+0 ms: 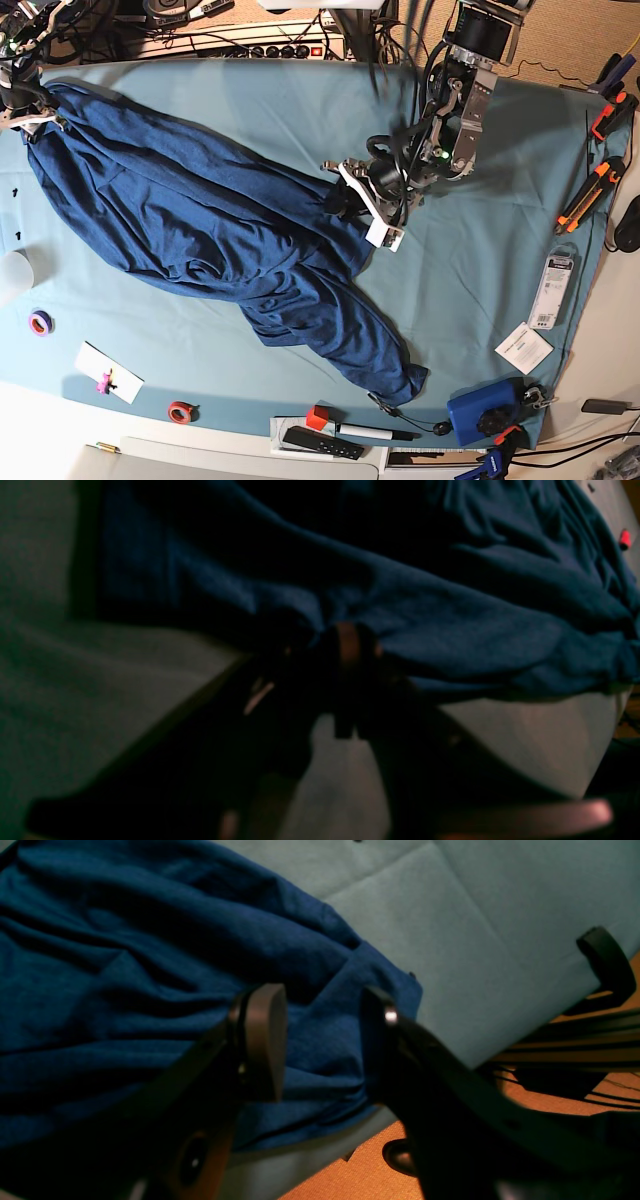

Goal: Layout the t-shirt on the table in an organized manner, then fold the t-shirt properly
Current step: 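Lower the left gripper onto the shirt's bunched fabric and grasp it, then pull the grasped fabric with the left gripper away from the right gripper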

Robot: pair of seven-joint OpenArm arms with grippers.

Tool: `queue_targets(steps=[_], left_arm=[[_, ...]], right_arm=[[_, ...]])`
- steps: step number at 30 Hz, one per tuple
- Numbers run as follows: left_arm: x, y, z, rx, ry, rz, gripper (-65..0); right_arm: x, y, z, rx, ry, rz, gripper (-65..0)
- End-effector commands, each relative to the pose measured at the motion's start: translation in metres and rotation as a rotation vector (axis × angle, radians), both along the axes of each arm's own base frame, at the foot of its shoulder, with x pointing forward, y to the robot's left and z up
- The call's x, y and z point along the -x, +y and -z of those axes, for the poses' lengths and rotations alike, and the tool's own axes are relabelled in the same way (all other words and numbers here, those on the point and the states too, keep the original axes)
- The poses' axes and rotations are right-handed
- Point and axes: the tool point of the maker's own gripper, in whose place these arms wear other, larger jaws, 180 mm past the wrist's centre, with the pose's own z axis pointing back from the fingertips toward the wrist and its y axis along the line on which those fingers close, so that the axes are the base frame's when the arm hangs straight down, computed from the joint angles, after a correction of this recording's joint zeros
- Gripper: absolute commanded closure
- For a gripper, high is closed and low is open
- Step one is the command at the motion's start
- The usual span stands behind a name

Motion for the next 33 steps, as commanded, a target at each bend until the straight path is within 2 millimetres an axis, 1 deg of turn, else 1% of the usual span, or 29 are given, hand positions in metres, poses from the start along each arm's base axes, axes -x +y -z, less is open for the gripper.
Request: queue_targets(steps=[1, 6, 12, 16, 21, 24, 29, 33], left_arm=[[0.004, 0.003, 0.006, -0.032, 0.030, 0.013, -6.7], [0.006, 0.000, 0.004, -0.026, 0.016, 0.042, 0.0], [0.006, 0.001, 0.004, -0.031, 0.008, 0.055, 0.0], [0.000, 0.011, 0.002, -0.034, 0.002, 0.024, 0.0], [-0.010, 0.034, 0.001, -0.034, 0.014, -0.042, 0.0], [-0.013, 0.050, 0.000, -0.024, 0.018, -0.058, 0.0], [-0.013, 0.088, 0.006, -0.061, 0.058, -0.092, 0.0], [-0.010, 0.123, 0.007, -0.064, 0.084, -0.147, 0.0]], right_arm=[[-0.005, -0.005, -0.015, 0.042, -0.034, -0.009, -24.3], [-0.005, -0.005, -0.015, 0.042, -0.034, -0.009, -24.3], [-0.006, -0.005, -0.015, 0.044, -0.037, -0.009, -24.3], [-0.006, -0.005, -0.015, 0.044, -0.037, -0.009, -24.3], [-0.006, -0.005, -0.016, 0.044, -0.039, -0.010, -24.3], [-0.006, -0.005, -0.016, 0.045, -0.041, -0.010, -24.3], [-0.006, -0.005, -0.016, 0.045, -0.041, -0.010, -24.3], [-0.006, -0.005, -0.016, 0.045, -0.041, -0.010, -24.3]])
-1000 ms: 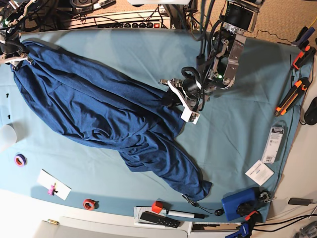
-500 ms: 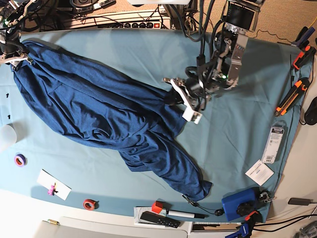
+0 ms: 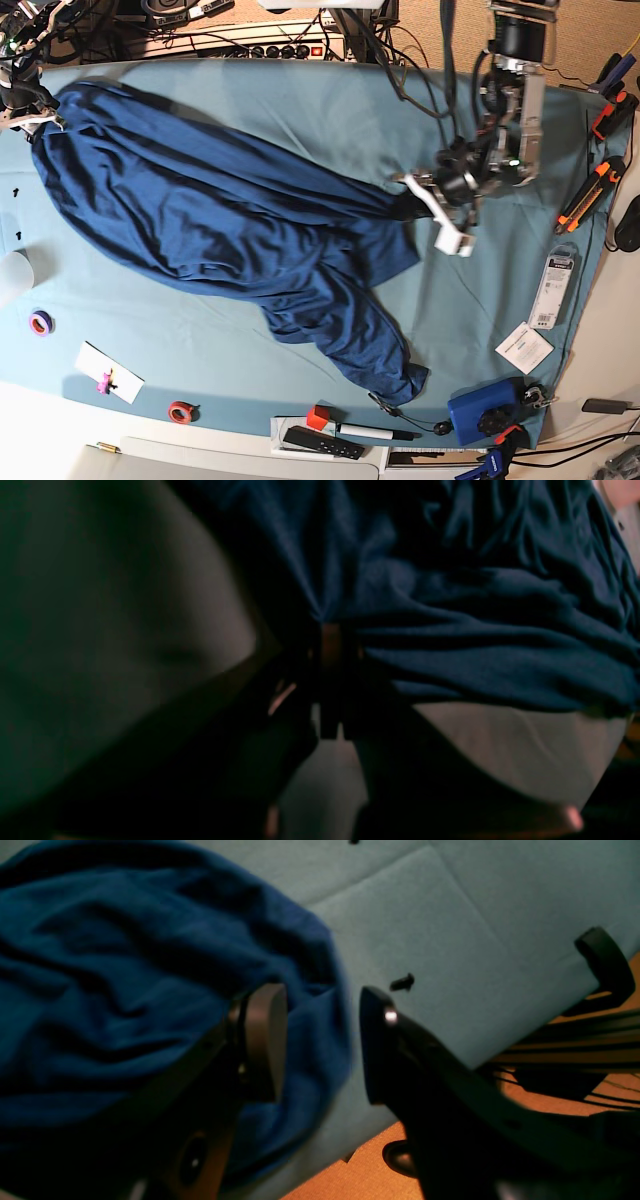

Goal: Layout the t-shirt on the table in an organized manner, then fold the t-shirt properly
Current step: 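Pull the grasped fabric with the left gripper away from the right gripper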

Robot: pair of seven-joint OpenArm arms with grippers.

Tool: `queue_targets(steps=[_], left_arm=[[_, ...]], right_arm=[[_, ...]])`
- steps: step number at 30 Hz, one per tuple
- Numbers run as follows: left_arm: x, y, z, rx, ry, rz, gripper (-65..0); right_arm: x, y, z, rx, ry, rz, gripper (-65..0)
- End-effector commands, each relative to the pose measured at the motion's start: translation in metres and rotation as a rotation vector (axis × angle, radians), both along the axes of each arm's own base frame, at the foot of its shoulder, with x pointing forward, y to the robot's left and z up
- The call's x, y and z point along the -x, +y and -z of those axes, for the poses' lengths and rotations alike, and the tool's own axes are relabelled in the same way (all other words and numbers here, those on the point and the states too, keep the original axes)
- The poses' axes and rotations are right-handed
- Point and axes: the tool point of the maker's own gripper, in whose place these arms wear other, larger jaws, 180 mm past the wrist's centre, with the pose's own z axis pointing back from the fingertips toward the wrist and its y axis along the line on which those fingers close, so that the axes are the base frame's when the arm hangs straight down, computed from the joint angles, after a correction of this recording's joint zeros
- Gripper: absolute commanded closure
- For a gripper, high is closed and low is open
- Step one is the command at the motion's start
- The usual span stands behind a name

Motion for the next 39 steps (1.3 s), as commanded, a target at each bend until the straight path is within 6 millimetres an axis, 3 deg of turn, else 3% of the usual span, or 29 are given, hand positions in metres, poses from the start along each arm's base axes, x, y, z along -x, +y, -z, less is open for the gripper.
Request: queue_targets(steps=[1, 5, 10, 17, 24, 25, 27, 28, 33, 39], left_arm=[[0.001, 0.021, 0.002, -0.047, 0.016, -0.022, 0.0], [0.014, 0.045, -0.003, -0.009, 0.030, -0.032, 0.0], [0.031, 0.060, -0.007, 0.037, 0.043, -0.051, 0.0], [0.055, 0.052, -0.012, 0.056, 0.032, -0.008, 0.0], [0.059, 0.040, -0.034, 0.043, -0.037, 0.057, 0.0], [0.061, 0.038, -0.036, 0.041, -0.043, 0.080, -6.3], [0.066, 0.032, -0.038, 0.055, -0.045, 0.127, -26.7], [0.069, 0.029, -0.038, 0.063, -0.032, 0.143, -32.5], [0.096, 0.022, -0.036, 0.064, 0.024, 0.319, -32.9], [0.132, 0.041, -0.031, -0.020, 0.118, 0.543, -31.5]], right_arm=[[-0.006, -0.005, -0.016, 0.043, -0.038, -0.009, -24.3], [-0.006, -0.005, -0.016, 0.043, -0.038, -0.009, -24.3], [-0.006, -0.005, -0.016, 0.043, -0.038, -0.009, -24.3], [-0.006, -0.005, -0.015, 0.043, -0.037, -0.009, -24.3], [-0.005, -0.005, -0.015, 0.044, -0.037, -0.009, -24.3], [-0.006, -0.005, -0.015, 0.043, -0.037, -0.009, -24.3], [-0.006, -0.005, -0.016, 0.044, -0.038, -0.009, -24.3], [-0.006, -0.005, -0.015, 0.043, -0.037, -0.009, -24.3], [-0.006, -0.005, -0.016, 0.044, -0.037, -0.009, -24.3], [-0.006, -0.005, -0.015, 0.044, -0.037, -0.010, -24.3]])
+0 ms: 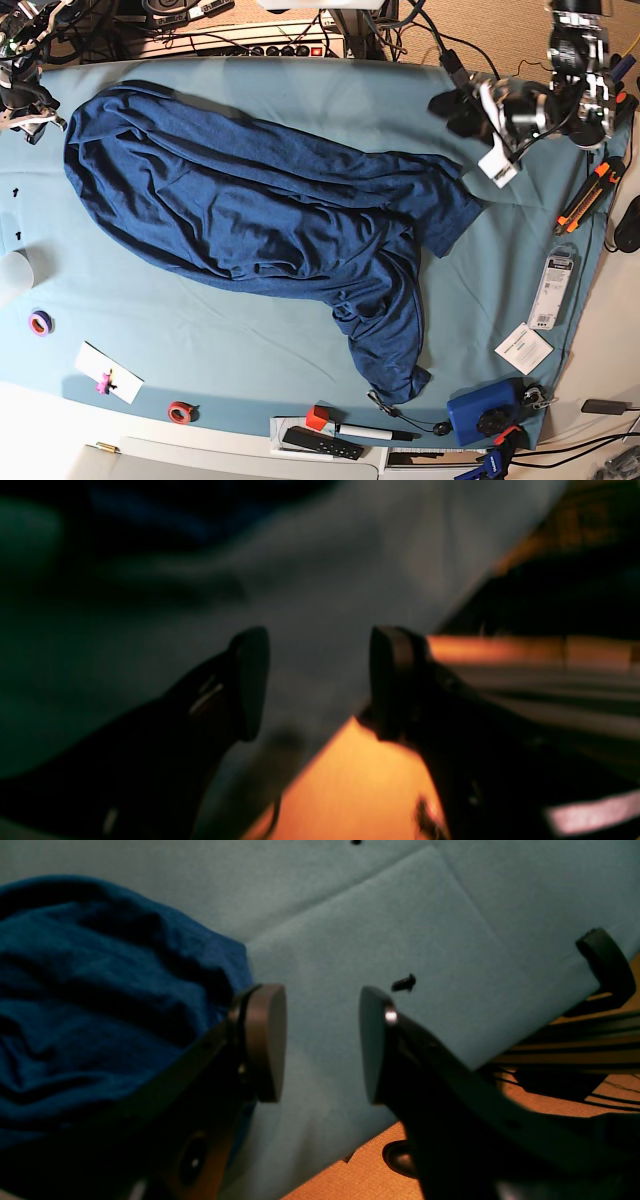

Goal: Layout the t-shirt on the table in an organized manner, then fold the t-shirt properly
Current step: 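Pull the grasped fabric with the left gripper away from the right gripper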

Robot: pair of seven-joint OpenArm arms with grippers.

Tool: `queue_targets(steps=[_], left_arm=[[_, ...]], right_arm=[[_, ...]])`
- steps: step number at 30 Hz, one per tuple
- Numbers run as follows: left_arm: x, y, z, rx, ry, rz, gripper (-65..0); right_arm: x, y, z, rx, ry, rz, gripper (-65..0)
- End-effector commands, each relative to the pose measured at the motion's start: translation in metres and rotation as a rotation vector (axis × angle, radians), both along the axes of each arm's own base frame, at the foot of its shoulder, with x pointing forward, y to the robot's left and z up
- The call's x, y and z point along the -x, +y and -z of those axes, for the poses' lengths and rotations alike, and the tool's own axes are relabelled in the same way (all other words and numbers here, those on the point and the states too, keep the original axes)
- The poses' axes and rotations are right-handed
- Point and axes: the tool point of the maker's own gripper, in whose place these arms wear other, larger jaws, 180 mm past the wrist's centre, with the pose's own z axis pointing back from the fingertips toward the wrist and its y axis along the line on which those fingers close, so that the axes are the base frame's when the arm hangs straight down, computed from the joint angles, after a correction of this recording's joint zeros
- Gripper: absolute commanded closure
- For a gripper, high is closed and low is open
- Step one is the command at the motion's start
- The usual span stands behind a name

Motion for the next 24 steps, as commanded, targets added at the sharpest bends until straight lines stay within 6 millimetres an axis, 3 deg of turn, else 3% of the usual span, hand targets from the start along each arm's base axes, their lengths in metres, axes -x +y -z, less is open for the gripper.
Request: queue_targets(steps=[1, 8, 12, 18, 24], left_arm=[[-0.003, 0.004, -0.011, 0.011, -0.030, 0.026, -31.5], [-0.006, 0.013, -0.043, 0.130, -0.044, 0.043, -31.4], [0.003, 0.021, -0.040, 0.098, -0.013, 0.072, -30.0], [0.042, 0.027, -0.002, -0.084, 0.103, 0.240, -30.0], [0.084, 0.046, 0.027, -0.281, 0.203, 0.455, -30.0]], right_arm=[[-0.006, -0.005, -0.015, 0.043, -0.037, -0.010, -24.3], [-0.006, -0.005, -0.015, 0.043, -0.036, -0.010, -24.3], [-0.006, -0.005, -0.015, 0.044, -0.037, -0.010, -24.3], [-0.007, -0.004, -0.016, 0.041, -0.039, -0.019, -24.3], [-0.008, -0.002, -0.016, 0.038, -0.043, -0.035, -24.3]])
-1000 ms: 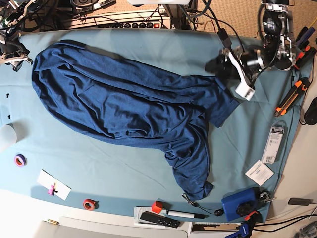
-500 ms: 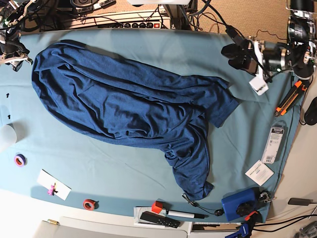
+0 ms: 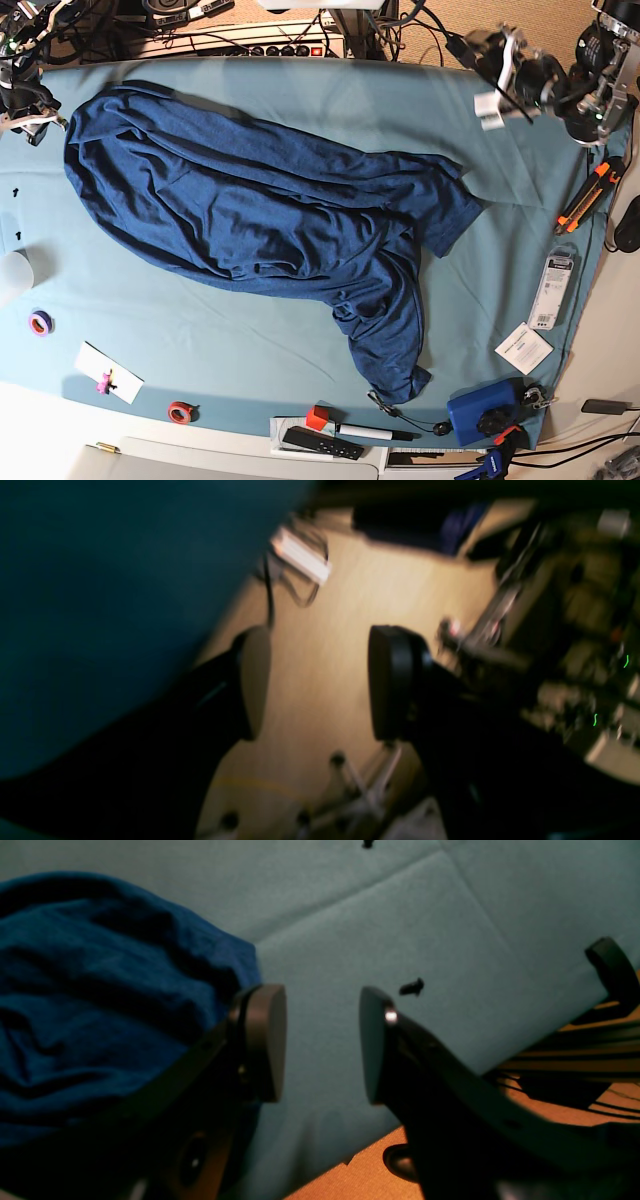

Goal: Layout the t-shirt on the table in an organized manner, then fold the t-shirt properly
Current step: 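Pull the grasped fabric with the left gripper away from the right gripper, then release the fabric and move the left gripper back over the shirt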

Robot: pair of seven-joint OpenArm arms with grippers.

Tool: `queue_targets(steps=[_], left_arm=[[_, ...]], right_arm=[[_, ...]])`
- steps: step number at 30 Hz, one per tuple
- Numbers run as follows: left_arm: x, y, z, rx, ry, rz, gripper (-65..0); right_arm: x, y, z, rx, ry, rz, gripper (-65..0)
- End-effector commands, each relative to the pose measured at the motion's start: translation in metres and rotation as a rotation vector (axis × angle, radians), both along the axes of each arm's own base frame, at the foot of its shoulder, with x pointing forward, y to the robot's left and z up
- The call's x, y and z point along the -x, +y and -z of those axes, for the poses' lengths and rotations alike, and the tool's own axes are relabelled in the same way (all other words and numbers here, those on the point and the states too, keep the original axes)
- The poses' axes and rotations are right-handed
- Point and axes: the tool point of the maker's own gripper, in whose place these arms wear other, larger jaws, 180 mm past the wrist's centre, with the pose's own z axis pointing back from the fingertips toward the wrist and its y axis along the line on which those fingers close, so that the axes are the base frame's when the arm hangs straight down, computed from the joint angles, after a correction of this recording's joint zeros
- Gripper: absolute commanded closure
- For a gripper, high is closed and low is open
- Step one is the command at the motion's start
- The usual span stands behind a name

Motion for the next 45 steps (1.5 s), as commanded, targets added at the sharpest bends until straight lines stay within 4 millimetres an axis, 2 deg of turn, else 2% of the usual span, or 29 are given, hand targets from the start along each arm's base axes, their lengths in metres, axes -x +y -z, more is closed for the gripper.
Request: queue_targets(steps=[1, 5, 9, 18, 22, 24, 27, 31, 34, 40, 45], left_arm=[[0.001, 0.009, -0.002, -0.029, -0.003, 0.033, -30.0], [0.022, 0.025, 0.000, -0.084, 0.055, 0.111, -30.0], [0.037, 0.054, -0.001, -0.169, 0.097, 0.177, -30.0], [0.044, 0.111, -0.013, -0.328, 0.131, 0.241, -30.0], [0.062, 0.145, -0.008, -0.470, 0.145, 0.336, -30.0], [0.063, 0.167, -0.005, -0.576, 0.120, 0.406, -30.0], [0.043, 0.178, 0.004, -0.631, -0.019, 0.454, -29.7], [0.000, 0.185, 0.010, -0.737, -0.218, 0.338, -27.2], [-0.035, 0.181, 0.009, -0.757, -0.346, 0.202, -27.2], [-0.107, 0.189, -0.013, -0.863, -0.587, 0.039, -27.2], [-0.146, 0.205, -0.037, -0.967, -0.746, -0.003, -27.2]], right_arm=[[-0.006, -0.005, -0.016, 0.041, -0.041, -0.011, -24.3], [-0.006, -0.005, -0.016, 0.040, -0.040, -0.011, -24.3], [-0.006, -0.005, -0.016, 0.040, -0.040, -0.011, -24.3], [-0.006, -0.005, -0.016, 0.041, -0.040, -0.011, -24.3], [-0.006, -0.005, -0.016, 0.041, -0.040, -0.011, -24.3], [-0.006, -0.005, -0.016, 0.041, -0.040, -0.011, -24.3], [-0.006, -0.005, -0.016, 0.041, -0.040, -0.011, -24.3], [-0.006, -0.005, -0.015, 0.041, -0.040, -0.011, -24.3], [-0.006, -0.005, -0.015, 0.040, -0.039, -0.011, -24.3], [-0.006, -0.005, -0.015, 0.040, -0.039, -0.011, -24.3], [-0.006, -0.005, -0.015, 0.040, -0.038, -0.011, -24.3]])
